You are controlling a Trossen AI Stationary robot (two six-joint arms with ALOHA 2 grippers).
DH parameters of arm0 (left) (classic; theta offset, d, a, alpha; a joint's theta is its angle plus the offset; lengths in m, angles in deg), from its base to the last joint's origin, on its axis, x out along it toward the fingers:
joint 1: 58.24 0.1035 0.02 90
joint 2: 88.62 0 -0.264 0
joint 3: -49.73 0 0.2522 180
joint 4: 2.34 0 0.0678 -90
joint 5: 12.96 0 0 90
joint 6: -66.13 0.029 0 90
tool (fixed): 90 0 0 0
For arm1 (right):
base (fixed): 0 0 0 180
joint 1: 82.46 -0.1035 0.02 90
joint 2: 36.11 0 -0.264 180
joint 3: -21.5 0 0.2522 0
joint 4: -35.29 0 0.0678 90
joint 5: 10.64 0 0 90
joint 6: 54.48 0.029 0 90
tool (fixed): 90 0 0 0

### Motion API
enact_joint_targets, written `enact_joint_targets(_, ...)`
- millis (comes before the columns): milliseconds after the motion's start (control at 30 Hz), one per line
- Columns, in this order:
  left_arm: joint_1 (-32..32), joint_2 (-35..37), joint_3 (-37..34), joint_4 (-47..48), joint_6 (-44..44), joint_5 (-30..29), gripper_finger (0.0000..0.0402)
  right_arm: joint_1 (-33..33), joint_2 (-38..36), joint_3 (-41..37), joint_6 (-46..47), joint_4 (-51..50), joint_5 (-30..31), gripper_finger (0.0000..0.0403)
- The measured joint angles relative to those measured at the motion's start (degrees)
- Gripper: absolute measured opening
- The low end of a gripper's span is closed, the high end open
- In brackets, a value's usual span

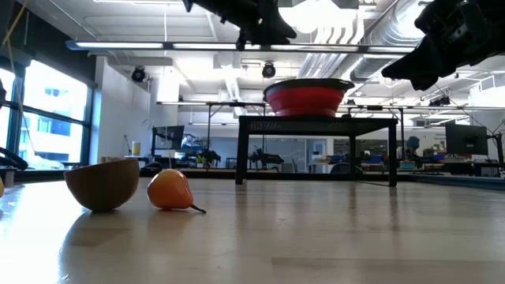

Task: Pick & Place Fruit
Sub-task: Put the half kiwi into the strainer on the shelf

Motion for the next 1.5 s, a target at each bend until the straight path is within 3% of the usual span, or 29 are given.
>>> enact_joint_targets(267,-6.5,5.9,0.0,14.9,0.3,2.4,0.0035,0.0,0.2,0.0,1.3,-0.3,-0.2,0.0005)
enact_joint_targets(400,-11.2,8.8,-0.1,21.1,1.8,1.9,0.0004,0.0,0.4,0.0,1.2,-0.1,-0.1,0.0005)
enact_joint_targets(567,-17.6,11.3,-3.5,20.8,3.0,0.8,0.0009,0.0,0.4,0.0,1.2,0.1,-0.1,0.0005)
enact_joint_targets(767,-24.7,11.9,-9.6,21.2,1.8,-5.5,0.001,0.0,0.4,0.0,1.3,0.4,-0.1,0.0005)
enact_joint_targets(1033,-33.4,11.9,-14.4,22.7,1.7,-5.5,0.001,0.0,0.4,0.0,2.6,0.5,-0.1,0.0005)
enact_joint_targets(1267,-36.4,11.9,-14.4,26.6,1.5,-3.6,0.001,0.0,0.4,0.0,2.7,1.8,-0.1,0.0005)
enact_joint_targets(1500,-36.3,11.7,-14.4,23.9,1.2,-1.1,0.001,0.0,0.4,0.0,8.3,1.7,0.0,0.0005)
